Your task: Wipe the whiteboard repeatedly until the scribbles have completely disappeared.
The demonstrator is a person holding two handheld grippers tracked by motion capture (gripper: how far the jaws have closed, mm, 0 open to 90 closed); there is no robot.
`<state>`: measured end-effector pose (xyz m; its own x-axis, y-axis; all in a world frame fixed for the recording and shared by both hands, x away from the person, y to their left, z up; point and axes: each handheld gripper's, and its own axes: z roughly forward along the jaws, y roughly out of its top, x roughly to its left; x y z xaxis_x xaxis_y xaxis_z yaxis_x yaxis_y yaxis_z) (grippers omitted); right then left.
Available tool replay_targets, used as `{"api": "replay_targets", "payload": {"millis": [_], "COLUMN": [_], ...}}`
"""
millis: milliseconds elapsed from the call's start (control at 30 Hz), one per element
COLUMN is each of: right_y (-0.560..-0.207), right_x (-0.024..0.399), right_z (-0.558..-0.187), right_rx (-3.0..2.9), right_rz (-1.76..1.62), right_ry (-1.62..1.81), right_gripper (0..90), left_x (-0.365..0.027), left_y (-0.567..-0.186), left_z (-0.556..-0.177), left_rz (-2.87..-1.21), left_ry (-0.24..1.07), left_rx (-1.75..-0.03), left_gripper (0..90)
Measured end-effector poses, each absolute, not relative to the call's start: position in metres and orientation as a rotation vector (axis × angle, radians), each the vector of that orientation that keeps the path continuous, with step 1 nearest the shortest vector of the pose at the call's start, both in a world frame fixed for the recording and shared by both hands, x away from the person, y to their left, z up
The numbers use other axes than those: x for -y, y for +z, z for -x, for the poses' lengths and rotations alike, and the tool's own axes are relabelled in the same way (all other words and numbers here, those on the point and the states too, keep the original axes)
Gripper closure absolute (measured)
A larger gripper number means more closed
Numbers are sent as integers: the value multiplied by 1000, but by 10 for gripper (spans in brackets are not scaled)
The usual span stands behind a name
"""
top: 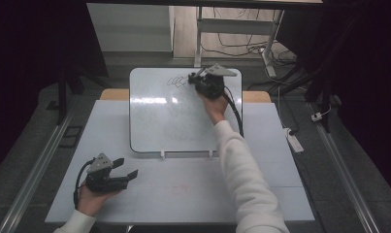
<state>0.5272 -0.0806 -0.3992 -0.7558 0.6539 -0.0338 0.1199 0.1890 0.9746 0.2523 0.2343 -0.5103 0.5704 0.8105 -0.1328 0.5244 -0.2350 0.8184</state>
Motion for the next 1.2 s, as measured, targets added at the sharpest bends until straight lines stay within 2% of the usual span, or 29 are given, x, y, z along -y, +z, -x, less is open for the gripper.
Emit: {"api": "replay_targets", "payload": {"millis": [67,267,467,700,900,1200], "right_y": [-402,-385,-399,-385,-396,-391], "right_x": [72,92,55,76,62,72], "right_z": [-521,-543,-521,-541,-522,-531], "right_rx": [-2041,-1882,-2073,-1914,-2070,-1951], "right_rz": [-665,-830,-633,-776,-662,-743], "right_ry": [1546,1624,1531,1570,1522,1543], "right_gripper": [786,786,786,786,786,786], "left_x": [-233,-233,-233,-235,-234,-234], "left_y": [-510,-509,-510,-509,-509,-509], "left_z": [-252,-250,-251,-248,-249,-249], "left_rz": [-1915,-1907,-1910,-1896,-1902,-1902], "left_ry": [406,406,397,401,401,402], "left_rx": [-1074,-1070,-1071,-1074,-1074,-1073], "left_gripper": [267,267,267,267,267,267]}}
